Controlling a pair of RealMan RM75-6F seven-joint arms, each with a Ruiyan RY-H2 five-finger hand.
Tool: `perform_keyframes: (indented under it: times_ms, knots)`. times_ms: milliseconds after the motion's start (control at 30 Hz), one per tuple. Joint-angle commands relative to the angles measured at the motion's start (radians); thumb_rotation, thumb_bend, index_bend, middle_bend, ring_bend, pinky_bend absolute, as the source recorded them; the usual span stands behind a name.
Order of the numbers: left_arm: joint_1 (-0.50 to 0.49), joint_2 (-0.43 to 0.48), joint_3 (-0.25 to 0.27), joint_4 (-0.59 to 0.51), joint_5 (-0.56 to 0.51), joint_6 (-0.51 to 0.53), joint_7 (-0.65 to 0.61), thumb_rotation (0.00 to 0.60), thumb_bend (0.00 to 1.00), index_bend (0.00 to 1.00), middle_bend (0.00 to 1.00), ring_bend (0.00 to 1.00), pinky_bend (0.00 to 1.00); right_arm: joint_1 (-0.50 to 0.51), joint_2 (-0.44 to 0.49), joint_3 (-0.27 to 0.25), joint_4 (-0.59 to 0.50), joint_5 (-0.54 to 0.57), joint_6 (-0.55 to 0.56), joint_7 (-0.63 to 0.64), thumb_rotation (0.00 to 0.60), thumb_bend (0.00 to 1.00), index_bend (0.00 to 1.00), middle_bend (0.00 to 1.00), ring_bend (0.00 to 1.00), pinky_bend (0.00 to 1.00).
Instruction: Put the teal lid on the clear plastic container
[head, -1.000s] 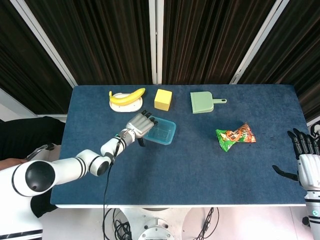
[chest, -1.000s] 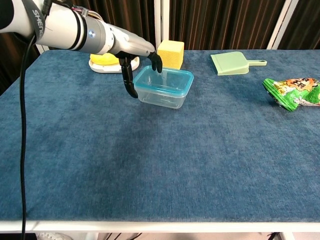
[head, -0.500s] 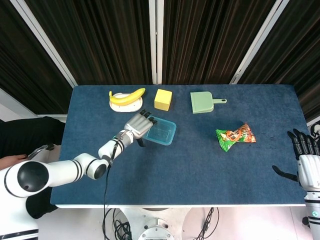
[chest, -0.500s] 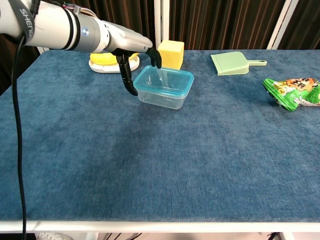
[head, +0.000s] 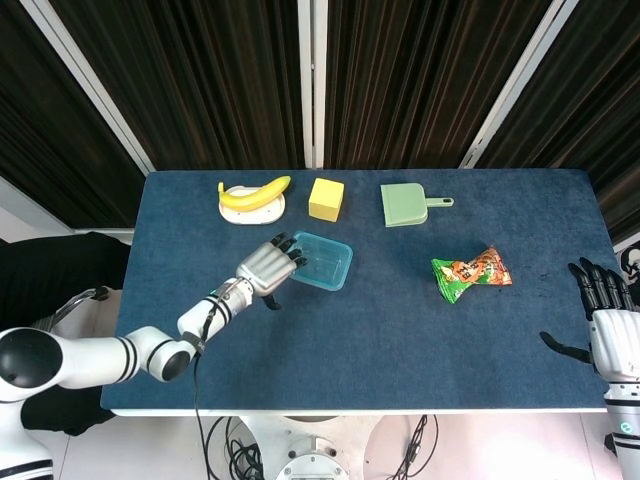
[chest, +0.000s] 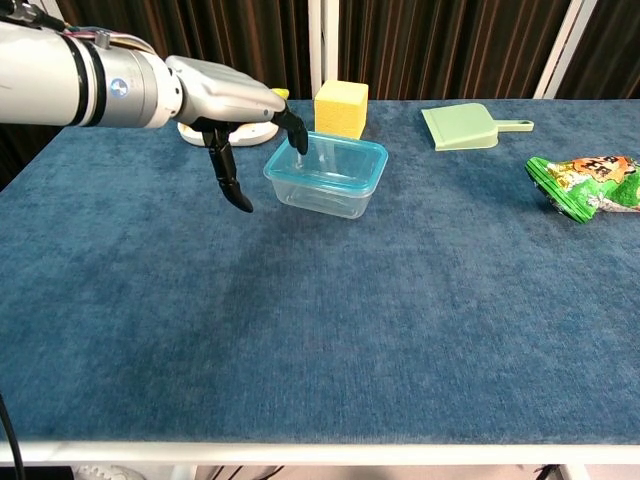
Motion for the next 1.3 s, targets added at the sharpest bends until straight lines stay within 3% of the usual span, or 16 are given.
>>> perform_keyframes:
  times_ms: [33,633,1033,1300]
  knots:
    - [0.009,-0.009,0.000,-0.002,0.001,-0.005,0.015,0.485,0.03,0.20,0.15,0.00,0.05,-0.001,0.001,0.000,-0.004,0.000,0.002,-0.004,0.600,0.04,0.00,0.00,0.00,0.00]
    - [0.045,-0.057,-0.012,0.022,-0.015,-0.011,0.094,0.488,0.03,0.20,0.15,0.00,0.05,-0.012,0.004,-0.007,-0.025,-0.005,0.016,-0.021,0.600,0.04,0.00,0.00,0.00,0.00]
    - [0.067,-0.056,-0.084,-0.010,0.081,0.039,0.071,0.494,0.03,0.20,0.15,0.00,0.05,-0.025,0.006,-0.010,-0.023,-0.012,0.035,-0.014,0.600,0.04,0.00,0.00,0.00,0.00]
    - [0.049,-0.103,-0.095,0.008,0.082,0.007,0.109,0.493,0.03,0.20,0.15,0.00,0.05,-0.034,0.007,-0.012,-0.018,-0.008,0.040,-0.005,0.600,0.04,0.00,0.00,0.00,0.00]
